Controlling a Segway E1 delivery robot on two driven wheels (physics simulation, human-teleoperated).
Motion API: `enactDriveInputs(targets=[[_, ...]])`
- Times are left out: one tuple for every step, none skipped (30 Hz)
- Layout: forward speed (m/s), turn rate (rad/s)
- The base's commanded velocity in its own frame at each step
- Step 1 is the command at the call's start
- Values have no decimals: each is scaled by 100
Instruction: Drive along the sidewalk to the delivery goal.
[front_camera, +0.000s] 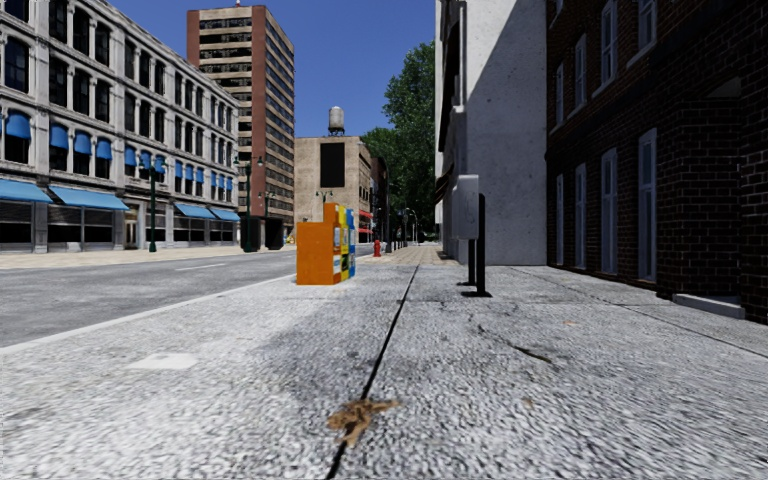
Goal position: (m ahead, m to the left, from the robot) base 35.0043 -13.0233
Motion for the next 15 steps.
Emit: enactDriveInputs(targets=[[200,0],[200,0],[200,0],[200,0],[200,0],[200,0],[200,0],[200,0],[200,0],[200,0],[200,0],[200,0],[200,0],[200,0],[200,0]])
